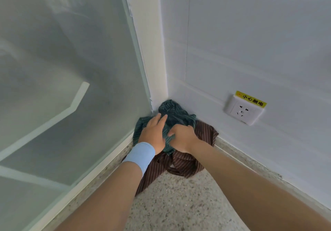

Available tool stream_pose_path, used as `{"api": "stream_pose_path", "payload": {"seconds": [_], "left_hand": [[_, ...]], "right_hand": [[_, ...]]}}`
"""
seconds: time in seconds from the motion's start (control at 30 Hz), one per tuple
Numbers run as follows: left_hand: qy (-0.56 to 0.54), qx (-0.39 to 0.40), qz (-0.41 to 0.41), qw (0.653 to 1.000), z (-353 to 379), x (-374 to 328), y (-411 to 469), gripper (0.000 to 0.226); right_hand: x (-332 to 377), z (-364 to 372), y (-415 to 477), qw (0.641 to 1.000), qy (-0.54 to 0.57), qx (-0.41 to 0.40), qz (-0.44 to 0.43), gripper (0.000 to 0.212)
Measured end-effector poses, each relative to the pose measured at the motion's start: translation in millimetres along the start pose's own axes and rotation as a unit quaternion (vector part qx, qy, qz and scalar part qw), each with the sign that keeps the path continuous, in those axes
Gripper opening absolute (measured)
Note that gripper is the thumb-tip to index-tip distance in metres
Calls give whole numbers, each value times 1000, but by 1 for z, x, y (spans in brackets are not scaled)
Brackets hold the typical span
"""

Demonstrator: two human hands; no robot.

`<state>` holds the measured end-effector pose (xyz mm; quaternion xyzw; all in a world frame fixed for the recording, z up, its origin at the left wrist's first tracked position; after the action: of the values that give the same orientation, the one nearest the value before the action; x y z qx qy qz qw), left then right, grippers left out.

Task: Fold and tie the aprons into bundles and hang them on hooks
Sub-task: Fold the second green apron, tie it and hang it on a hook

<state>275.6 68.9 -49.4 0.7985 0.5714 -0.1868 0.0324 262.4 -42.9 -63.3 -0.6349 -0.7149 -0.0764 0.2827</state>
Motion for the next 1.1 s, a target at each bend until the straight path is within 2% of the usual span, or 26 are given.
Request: {"api": "stream_pose_path", "payload": {"seconds": [0.1, 0.2, 0.23, 0.3, 0.37, 0.43, 0.47, 0.5, 0.53, 0.57, 0.6, 0.63, 0.67, 0.7, 0.73, 0.77, 0.8, 0.83, 0.9, 0.93, 1.0, 1.1], "left_hand": [[61, -31, 53, 996, -5, -10, -1, 72], [42, -23, 94, 994, -5, -27, -15, 36], [13, 1, 96, 995, -1, -30, -22, 28], [-34, 26, 89, 995, 5, -32, -37, 22], [-57, -14, 90, 994, 3, -32, -53, 22], [-55, -79, 105, 990, -1, -30, -74, 22], [-47, -103, 113, 987, 0, -29, -86, 22], [-36, -96, 112, 988, 7, -26, -98, 22], [-31, -40, 93, 994, 19, -21, -108, 24], [-32, 64, 47, 996, 38, -13, -116, 27], [-23, 198, -10, 980, 59, -5, -128, 33], [18, 335, -52, 941, 78, 1, -142, 39], [62, 441, -75, 892, 91, 5, -157, 45], [91, 480, -90, 868, 96, 8, -162, 50], [88, 462, -94, 877, 99, 6, -161, 50], [56, 406, -98, 907, 98, 1, -153, 46], [17, 335, -106, 936, 94, -4, -145, 38], [-11, 272, -112, 956, 89, -10, -139, 32], [-55, 206, -118, 970, 84, -24, -130, 24], [-74, 199, -123, 969, 83, -30, -125, 22], [-93, 195, -129, 968, 81, -43, -120, 23], [-137, 131, -139, 972, 66, -52, -111, 37]], "right_hand": [[-1, -23, -27, 977, 175, -115, -47, 22], [-18, -26, -59, 951, 265, -146, -60, 44], [-27, -20, -66, 959, 248, -127, -52, 56], [-47, -5, -73, 994, 87, -62, -31, 76], [-57, 2, -84, 999, -28, -21, -32, 62], [-55, 3, -97, 996, -39, -65, -46, 35], [-53, 5, -104, 994, -45, -88, -54, 27], [-49, 12, -113, 993, -56, -77, -65, 24], [-46, 22, -123, 995, -62, -30, -74, 21], [-45, 34, -133, 994, -57, 50, -75, 22], [-48, 48, -144, 986, -38, 150, -57, 27], [-51, 57, -153, 973, -3, 229, -28, 32], [-53, 61, -159, 966, 41, 256, -1, 33], [-55, 60, -156, 971, 91, 220, 28, 29], [-62, 55, -149, 980, 129, 136, 71, 22], [-73, 49, -142, 979, 154, 37, 130, 12], [-82, 43, -140, 964, 177, -43, 194, 15], [-91, 43, -138, 943, 204, -83, 248, 35], [-100, 53, -133, 912, 259, -65, 312, 75], [-99, 55, -130, 902, 278, -43, 328, 79], [-97, 55, -127, 898, 291, -27, 329, 59], [-85, 40, -127, 911, 298, -80, 274, 34]]}}
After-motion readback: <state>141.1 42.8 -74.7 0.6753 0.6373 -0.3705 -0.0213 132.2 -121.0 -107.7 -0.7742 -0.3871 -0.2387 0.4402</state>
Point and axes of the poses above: each hand's wrist, its own y-axis towards the middle knuckle, its own z-axis out of the palm, x = y × z, the point moved 7 cm from there along y, towards the middle knuckle, and after that the axes turned 1 degree about -z, right-handed, at the moved point
